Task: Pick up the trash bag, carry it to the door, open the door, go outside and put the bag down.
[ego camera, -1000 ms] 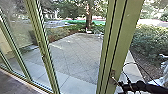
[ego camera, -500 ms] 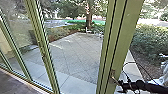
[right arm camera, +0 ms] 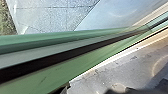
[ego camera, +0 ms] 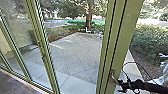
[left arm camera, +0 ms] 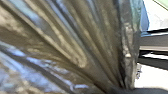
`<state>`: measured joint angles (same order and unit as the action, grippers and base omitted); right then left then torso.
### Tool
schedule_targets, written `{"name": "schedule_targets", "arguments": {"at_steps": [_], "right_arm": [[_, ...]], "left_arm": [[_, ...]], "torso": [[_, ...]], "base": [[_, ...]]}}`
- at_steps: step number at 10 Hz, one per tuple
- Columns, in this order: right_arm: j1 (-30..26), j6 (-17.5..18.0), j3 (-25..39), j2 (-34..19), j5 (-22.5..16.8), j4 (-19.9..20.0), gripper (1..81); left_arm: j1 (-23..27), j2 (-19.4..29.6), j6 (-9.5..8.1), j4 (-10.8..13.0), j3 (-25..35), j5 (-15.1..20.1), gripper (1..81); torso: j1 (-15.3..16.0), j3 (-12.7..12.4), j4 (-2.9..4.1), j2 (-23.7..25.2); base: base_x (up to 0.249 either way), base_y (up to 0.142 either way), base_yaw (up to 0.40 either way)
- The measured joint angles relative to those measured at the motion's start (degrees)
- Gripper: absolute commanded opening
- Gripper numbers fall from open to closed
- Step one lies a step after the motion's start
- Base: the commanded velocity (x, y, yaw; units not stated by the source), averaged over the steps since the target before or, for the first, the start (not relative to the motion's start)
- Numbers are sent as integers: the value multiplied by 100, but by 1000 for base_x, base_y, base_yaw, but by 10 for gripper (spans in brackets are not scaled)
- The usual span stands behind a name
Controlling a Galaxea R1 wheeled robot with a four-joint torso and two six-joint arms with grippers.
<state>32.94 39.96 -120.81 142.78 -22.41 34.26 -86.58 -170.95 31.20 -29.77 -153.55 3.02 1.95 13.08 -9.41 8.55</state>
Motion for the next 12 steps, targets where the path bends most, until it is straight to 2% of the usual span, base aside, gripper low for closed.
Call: {"name": "schedule_targets", "arguments": {"at_steps": [5,12], "right_arm": [[-107,2,-245,127,-71,20,811],[22,-35,-232,48,-195,68,811]], "left_arm": [[0,2,2,0,-2,2,10],[-39,0,2,0,-2,37,10]], "torso": [[-9,0,-4,2],[-37,0,-13,17]], "base": [[0,0,0],[105,0,0]]}}
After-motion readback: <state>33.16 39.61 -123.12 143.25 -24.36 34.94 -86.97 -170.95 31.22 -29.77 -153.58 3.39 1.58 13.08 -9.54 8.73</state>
